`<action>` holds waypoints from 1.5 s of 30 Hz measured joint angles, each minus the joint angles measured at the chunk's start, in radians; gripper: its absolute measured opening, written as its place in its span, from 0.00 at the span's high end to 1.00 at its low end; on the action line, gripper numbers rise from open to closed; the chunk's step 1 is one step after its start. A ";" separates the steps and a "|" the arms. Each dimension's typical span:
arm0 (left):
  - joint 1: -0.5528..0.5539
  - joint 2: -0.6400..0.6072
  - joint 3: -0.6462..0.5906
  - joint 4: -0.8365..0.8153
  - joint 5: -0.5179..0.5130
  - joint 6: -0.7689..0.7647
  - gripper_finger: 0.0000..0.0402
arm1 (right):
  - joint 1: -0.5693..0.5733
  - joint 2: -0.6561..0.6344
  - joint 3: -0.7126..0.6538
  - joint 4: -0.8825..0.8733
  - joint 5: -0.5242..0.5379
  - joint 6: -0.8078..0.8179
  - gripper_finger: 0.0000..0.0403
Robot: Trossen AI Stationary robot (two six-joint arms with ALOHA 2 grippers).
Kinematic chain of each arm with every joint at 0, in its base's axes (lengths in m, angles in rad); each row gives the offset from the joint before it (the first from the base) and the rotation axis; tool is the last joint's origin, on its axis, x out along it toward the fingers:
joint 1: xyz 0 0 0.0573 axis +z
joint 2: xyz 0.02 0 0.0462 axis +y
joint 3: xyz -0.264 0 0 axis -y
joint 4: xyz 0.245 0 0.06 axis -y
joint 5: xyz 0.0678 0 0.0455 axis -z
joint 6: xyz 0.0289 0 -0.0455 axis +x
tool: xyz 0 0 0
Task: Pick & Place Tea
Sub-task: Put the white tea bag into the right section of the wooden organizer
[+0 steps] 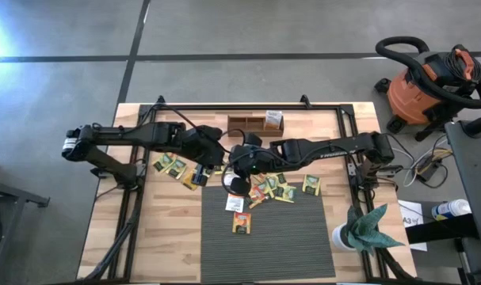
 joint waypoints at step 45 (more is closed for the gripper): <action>0.000 -0.550 -0.764 1.291 0.014 -0.780 0.66 | 0.087 -0.115 -0.309 0.990 0.307 0.244 0.97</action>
